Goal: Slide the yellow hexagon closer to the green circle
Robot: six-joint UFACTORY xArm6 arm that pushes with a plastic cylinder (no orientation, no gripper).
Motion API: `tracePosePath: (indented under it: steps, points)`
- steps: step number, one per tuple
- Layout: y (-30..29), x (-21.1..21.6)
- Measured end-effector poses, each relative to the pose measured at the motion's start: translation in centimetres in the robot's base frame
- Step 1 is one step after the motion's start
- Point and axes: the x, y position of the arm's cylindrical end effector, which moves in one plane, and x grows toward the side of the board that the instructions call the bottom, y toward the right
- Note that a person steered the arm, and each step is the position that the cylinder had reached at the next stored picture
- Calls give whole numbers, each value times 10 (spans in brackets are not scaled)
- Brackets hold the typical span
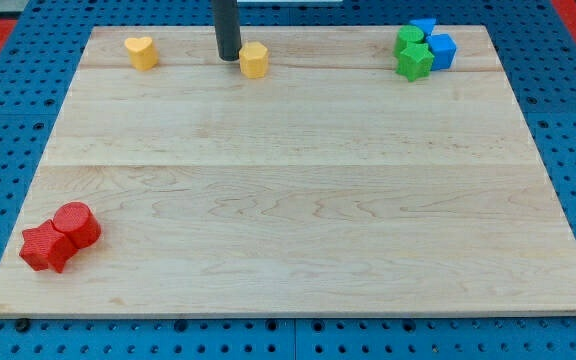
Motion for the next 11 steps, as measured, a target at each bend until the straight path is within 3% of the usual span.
tracePosePath:
  steps: [3, 6, 7, 9, 11]
  points:
    - [6, 32]
    - [80, -28]
    - [94, -29]
    - [88, -3]
    - [123, 11]
